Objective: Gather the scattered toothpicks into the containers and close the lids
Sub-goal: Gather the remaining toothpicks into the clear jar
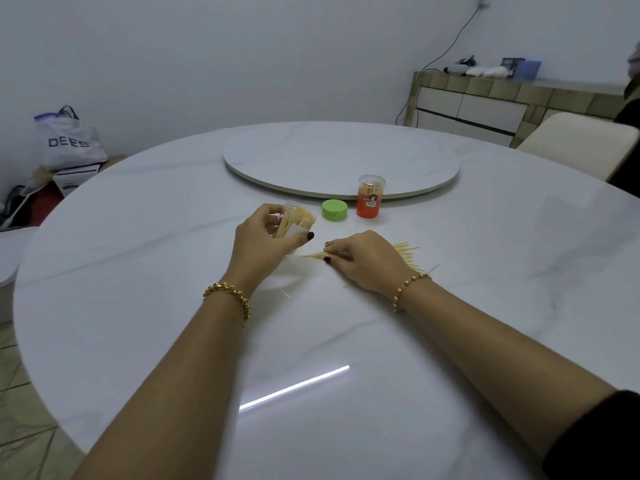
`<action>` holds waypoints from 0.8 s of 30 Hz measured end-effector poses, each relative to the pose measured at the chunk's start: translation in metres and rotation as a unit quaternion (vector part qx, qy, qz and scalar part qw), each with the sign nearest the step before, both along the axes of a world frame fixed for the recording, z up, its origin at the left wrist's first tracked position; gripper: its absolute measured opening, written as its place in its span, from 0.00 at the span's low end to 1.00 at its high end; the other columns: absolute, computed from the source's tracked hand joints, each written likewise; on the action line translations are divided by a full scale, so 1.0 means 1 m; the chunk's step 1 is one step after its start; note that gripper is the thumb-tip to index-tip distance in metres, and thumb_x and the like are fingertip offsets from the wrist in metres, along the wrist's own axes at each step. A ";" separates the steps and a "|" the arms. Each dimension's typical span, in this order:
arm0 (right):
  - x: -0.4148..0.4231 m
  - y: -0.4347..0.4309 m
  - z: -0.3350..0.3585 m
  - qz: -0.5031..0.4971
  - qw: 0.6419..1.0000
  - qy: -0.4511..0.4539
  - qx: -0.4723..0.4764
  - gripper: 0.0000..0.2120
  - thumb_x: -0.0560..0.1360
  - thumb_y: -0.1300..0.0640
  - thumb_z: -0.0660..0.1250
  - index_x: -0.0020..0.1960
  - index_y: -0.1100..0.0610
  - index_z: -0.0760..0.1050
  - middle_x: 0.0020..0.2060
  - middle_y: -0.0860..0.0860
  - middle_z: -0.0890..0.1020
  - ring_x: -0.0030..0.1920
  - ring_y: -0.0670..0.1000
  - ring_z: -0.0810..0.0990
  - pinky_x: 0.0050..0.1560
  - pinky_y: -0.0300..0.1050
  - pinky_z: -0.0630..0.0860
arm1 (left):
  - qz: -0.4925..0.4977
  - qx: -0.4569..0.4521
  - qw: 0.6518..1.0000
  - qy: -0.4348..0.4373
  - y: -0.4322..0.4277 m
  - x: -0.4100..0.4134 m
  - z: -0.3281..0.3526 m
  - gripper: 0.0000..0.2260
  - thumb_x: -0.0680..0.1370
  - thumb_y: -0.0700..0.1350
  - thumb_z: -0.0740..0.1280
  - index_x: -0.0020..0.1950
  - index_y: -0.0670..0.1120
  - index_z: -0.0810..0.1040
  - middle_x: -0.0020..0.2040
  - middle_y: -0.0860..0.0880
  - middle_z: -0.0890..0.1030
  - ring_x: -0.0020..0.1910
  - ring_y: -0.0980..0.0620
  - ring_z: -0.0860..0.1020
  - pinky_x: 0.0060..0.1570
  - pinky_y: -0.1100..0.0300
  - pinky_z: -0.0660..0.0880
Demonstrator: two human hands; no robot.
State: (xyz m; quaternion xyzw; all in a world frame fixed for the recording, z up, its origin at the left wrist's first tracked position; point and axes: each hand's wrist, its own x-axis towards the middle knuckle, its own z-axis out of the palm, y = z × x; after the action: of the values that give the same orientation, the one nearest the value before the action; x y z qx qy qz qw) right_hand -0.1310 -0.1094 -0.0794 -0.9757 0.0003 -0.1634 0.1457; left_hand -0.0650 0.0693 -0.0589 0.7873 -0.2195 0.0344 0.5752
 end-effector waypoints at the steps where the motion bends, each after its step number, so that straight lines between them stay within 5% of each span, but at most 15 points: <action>1: -0.003 -0.003 -0.001 -0.007 1.000 -0.005 -0.006 0.11 0.77 0.50 0.63 0.55 0.49 0.81 0.52 0.48 0.84 0.52 0.52 0.80 0.50 0.48 0.76 | -0.006 0.001 1.000 0.000 -0.001 -0.002 0.000 0.23 0.67 0.48 0.78 0.59 0.48 0.75 0.50 0.52 0.79 0.46 0.62 0.77 0.34 0.78 0.70; 4: -0.014 -0.017 -0.001 -0.044 0.999 -0.010 0.003 0.12 0.78 0.50 0.62 0.55 0.48 0.81 0.51 0.48 0.84 0.53 0.52 0.79 0.51 0.50 0.76 | -0.025 0.009 1.000 -0.001 -0.007 -0.008 0.000 0.23 0.67 0.48 0.78 0.58 0.48 0.75 0.50 0.53 0.79 0.46 0.63 0.76 0.34 0.79 0.69; 9: -0.039 -0.051 0.006 -0.112 0.983 0.004 0.146 0.15 0.79 0.52 0.59 0.63 0.53 0.77 0.61 0.50 0.79 0.60 0.50 0.76 0.60 0.40 0.70 | -0.051 0.016 0.999 -0.002 -0.014 -0.016 0.000 0.23 0.67 0.46 0.78 0.59 0.47 0.75 0.52 0.50 0.78 0.46 0.61 0.76 0.31 0.77 0.71; 14: -0.051 -0.067 -0.002 -0.142 0.979 0.065 0.129 0.21 0.82 0.50 0.53 0.72 0.57 0.67 0.69 0.53 0.71 0.70 0.53 0.67 0.67 0.43 0.61 | -0.061 0.018 0.998 -0.006 -0.016 -0.020 0.001 0.23 0.67 0.45 0.78 0.60 0.46 0.75 0.54 0.48 0.78 0.47 0.58 0.76 0.31 0.77 0.71; 19: -0.038 -0.037 -0.005 -0.116 0.985 0.040 0.121 0.15 0.82 0.54 0.52 0.52 0.63 0.73 0.48 0.55 0.78 0.54 0.58 0.74 0.51 0.48 0.66 | -0.060 0.018 0.998 -0.009 -0.015 -0.022 0.001 0.24 0.67 0.45 0.78 0.61 0.46 0.75 0.53 0.48 0.79 0.48 0.57 0.76 0.31 0.77 0.71; 24: -0.026 -0.013 -0.006 -0.083 0.989 0.031 0.119 0.14 0.81 0.54 0.53 0.49 0.62 0.72 0.46 0.55 0.78 0.51 0.57 0.74 0.47 0.49 0.66 | -0.058 0.014 0.998 -0.007 -0.014 -0.023 0.003 0.23 0.68 0.45 0.78 0.60 0.46 0.75 0.51 0.49 0.78 0.44 0.61 0.76 0.31 0.76 0.71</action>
State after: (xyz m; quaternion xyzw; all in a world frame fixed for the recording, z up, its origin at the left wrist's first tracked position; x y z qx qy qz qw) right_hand -0.1568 -0.1221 -0.0855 -0.9527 0.1048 -0.1437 0.2465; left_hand -0.0879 0.0553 -0.0563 0.7812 -0.2691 0.0036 0.5633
